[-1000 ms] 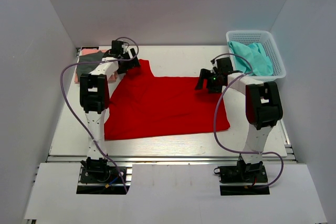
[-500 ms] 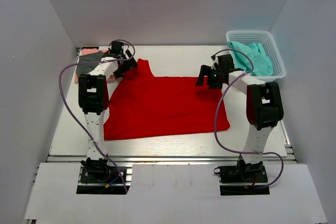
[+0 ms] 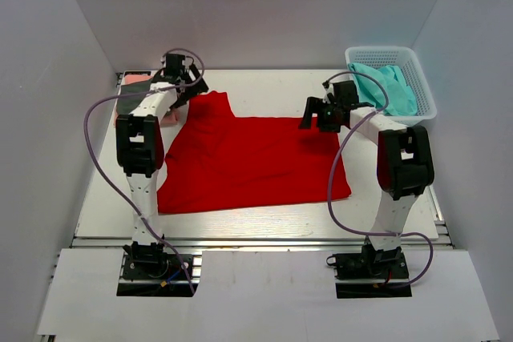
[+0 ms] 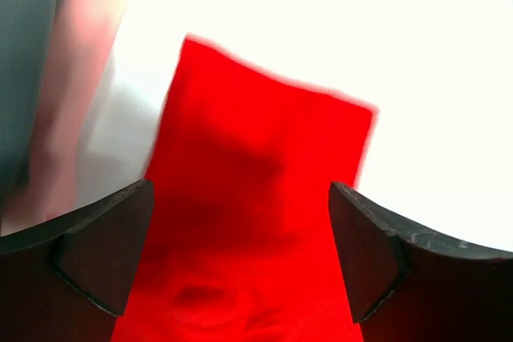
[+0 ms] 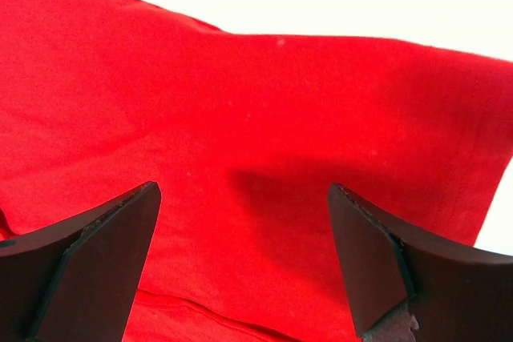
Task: Fold and stack the t-shirts
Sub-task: Fold the tshirt
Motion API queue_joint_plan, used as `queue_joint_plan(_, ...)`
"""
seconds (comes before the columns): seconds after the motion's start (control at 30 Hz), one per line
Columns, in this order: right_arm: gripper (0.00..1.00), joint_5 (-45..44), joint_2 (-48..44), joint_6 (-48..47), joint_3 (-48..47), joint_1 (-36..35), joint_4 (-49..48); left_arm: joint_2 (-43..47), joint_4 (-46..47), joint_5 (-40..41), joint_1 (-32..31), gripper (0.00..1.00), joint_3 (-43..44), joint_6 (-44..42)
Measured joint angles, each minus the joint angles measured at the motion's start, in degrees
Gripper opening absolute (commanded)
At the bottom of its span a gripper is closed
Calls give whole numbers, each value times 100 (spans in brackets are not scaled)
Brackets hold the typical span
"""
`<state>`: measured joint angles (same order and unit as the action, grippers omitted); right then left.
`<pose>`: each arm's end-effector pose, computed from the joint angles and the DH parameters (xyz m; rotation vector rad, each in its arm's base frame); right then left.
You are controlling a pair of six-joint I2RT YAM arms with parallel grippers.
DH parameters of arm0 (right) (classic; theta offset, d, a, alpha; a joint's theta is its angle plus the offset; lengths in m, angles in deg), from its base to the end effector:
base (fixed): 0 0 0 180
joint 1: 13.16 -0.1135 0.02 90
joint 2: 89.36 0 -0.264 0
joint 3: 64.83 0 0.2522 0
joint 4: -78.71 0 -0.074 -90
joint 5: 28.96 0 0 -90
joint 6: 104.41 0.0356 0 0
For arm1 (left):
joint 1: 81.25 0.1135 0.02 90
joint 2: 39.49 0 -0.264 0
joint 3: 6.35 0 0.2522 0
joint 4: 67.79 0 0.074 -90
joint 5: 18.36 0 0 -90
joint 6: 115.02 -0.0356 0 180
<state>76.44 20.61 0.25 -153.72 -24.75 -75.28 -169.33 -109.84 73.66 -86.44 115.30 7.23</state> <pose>0.4088 0.0935 0.1916 -0.0637 2.4212 0.5343 0.5069 -0.0448 0.1960 -0.5914 2.3904 -0.2447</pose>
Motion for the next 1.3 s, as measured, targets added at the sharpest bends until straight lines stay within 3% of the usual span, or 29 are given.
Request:
queue_joint_plan(0.4,90,-444,-136,-116,-332,0,133,-809,317,175,0,99,1792,-833)
queue_joint_plan(0.47,90,-511,-140,-116,-380,0,151,-1132,321,199,0,91,1829,-887)
queue_joint_plan(0.63,90,-568,-142,-114,-424,0,186,-1700,450,616,-2,83,1853,-970)
queue_joint_plan(0.73,90,-588,-142,-114,-424,0,262,-1714,426,793,-7,71,1853,-927)
queue_joint_plan(0.8,90,-608,-142,-111,-424,0,293,-1729,422,844,-2,53,1851,-898)
queue_joint_plan(0.87,90,-619,-142,-107,-424,2,306,-1746,459,831,0,47,1829,-859)
queue_joint_plan(1.03,90,-662,-142,-96,-424,2,326,-1633,914,767,15,47,1438,-857)
queue_joint_plan(1.3,90,-905,-142,-105,-424,2,398,-1633,745,1139,-111,47,1486,-1128)
